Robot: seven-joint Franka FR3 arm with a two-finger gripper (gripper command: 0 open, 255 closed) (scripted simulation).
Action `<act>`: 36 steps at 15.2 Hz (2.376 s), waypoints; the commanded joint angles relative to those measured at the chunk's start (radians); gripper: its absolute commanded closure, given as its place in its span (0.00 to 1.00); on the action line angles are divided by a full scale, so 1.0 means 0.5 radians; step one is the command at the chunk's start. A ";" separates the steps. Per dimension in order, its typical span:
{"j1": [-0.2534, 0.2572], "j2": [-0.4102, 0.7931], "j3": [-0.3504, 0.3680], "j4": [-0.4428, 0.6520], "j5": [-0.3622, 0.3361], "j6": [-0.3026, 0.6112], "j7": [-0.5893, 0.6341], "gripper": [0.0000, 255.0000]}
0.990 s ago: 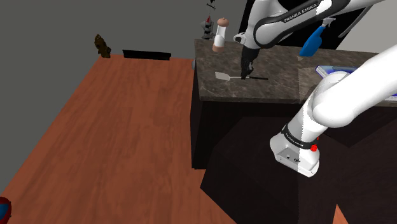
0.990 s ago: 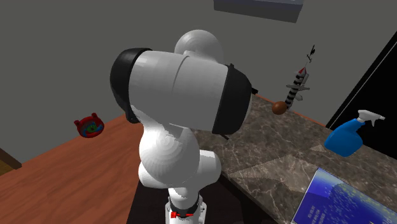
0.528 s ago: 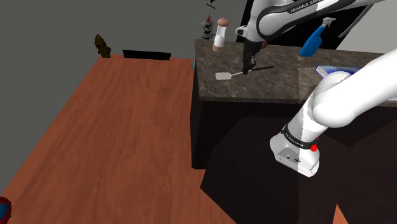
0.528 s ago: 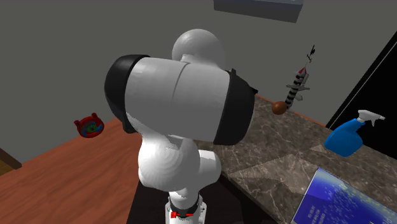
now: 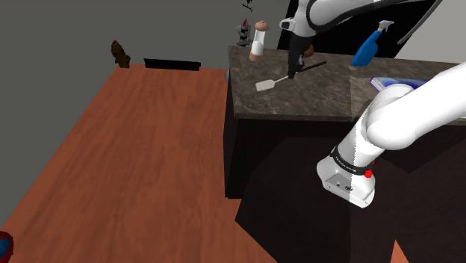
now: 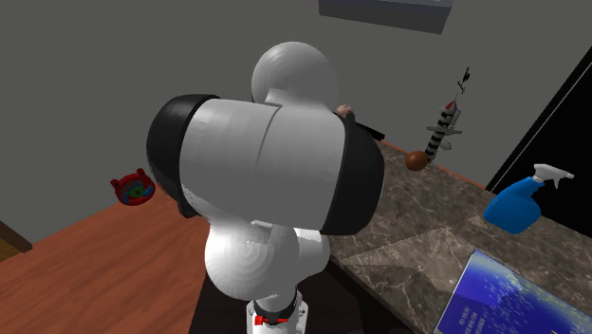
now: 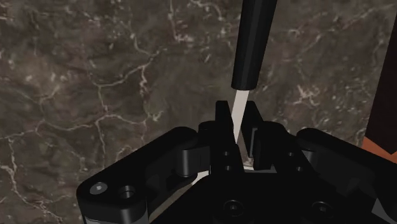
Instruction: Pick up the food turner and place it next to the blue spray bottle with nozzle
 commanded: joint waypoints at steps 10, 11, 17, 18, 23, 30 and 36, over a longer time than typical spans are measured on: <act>0.007 -0.105 0.046 0.227 0.031 -0.331 -0.016 1.00; 0.008 -0.110 0.050 0.249 0.034 -0.360 -0.018 1.00; 0.015 -0.133 0.072 0.394 0.052 -0.527 -0.028 1.00; 0.016 -0.135 0.076 0.419 0.055 -0.554 -0.030 1.00; 0.021 -0.138 0.092 0.550 0.069 -0.688 -0.039 1.00; 0.030 -0.123 0.111 0.748 0.087 -0.871 -0.053 1.00; 0.037 -0.093 0.125 0.932 0.101 -1.025 -0.067 1.00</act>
